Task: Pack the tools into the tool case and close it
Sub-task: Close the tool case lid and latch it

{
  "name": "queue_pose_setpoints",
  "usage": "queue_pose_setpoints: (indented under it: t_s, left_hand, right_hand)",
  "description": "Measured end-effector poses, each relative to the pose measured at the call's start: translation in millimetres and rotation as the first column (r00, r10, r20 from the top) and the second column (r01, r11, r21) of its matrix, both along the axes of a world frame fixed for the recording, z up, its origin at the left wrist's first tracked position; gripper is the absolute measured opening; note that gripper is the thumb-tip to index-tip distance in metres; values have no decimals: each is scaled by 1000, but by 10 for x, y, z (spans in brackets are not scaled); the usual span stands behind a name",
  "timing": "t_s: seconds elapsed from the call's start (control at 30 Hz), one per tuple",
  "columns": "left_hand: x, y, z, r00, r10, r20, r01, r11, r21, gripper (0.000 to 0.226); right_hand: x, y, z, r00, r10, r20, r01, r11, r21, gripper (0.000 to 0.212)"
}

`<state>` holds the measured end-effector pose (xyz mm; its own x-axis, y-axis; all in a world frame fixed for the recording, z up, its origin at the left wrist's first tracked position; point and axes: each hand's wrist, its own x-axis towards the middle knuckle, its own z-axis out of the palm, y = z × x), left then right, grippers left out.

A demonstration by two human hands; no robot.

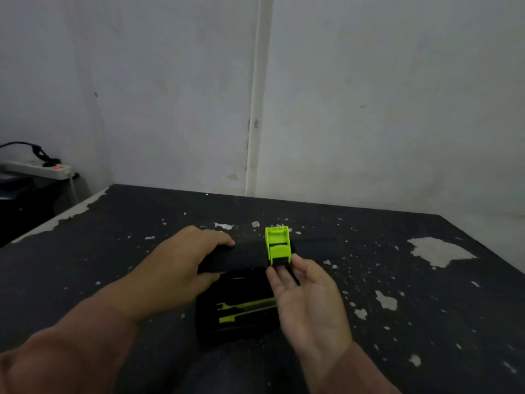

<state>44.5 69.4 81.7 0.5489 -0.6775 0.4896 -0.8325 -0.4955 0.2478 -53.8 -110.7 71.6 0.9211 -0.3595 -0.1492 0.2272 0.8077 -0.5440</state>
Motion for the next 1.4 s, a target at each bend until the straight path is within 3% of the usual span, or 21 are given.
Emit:
queue_pose_setpoints:
  t_s: [0.07,0.17,0.4,0.63,0.77,0.97,1.03,1.07,1.13,1.2,1.23,1.3,1.4]
  left_hand:
    - [-148,4,-164,997,-2,80,-2,999,44,65]
    - [-259,-3,-392,988,23,154,-42,992,119,73]
    - [-415,-32,-587,975,90,201,-123,980,156,80]
    - [-447,9,-562,972,82,220,-133,965,228,79]
    - [-439,40,-541,974,74,212,-134,948,287,83]
    - [-569,-105,-581,969,199,146,-233,935,267,65]
    - [-625,-220,-584,943,277,183,-318,913,256,63]
    - [-641,-286,-585,927,315,205,-361,896,259,65]
    - [-620,-385,-614,907,368,207,-413,872,261,73]
    - [-566,-444,-624,905,378,194,-420,864,278,76]
    - [-525,-456,-619,909,376,179,-413,869,274,74]
    - [-418,-479,-607,923,372,102,-385,885,263,70]
    - [-294,-510,-579,923,385,7,-376,896,238,67]
  right_hand:
    - [-94,19,-132,998,-25,-64,31,995,95,42]
    - [-158,59,-282,993,-27,-114,42,991,127,53]
    - [-261,77,-403,982,-28,-189,47,994,95,29]
    - [-528,2,-424,978,-30,-205,32,999,6,48]
    - [-618,-114,-430,977,25,-211,-38,998,-56,45]
    - [-636,-200,-471,969,-2,-249,-60,968,-244,44]
    - [-595,-207,-471,959,-102,-263,-60,839,-541,45]
    - [-567,-217,-472,954,-173,-246,-63,686,-725,46]
    - [-498,-239,-456,955,-272,-115,-37,277,-960,48]
    - [-404,-269,-455,963,-269,2,-36,-138,-990,53]
    - [-354,-280,-450,967,-256,12,-66,-292,-954,57]
    - [-267,-282,-433,965,-257,-46,-162,-452,-877,64]
    - [-168,-279,-424,959,-266,-101,-233,-530,-815,67]
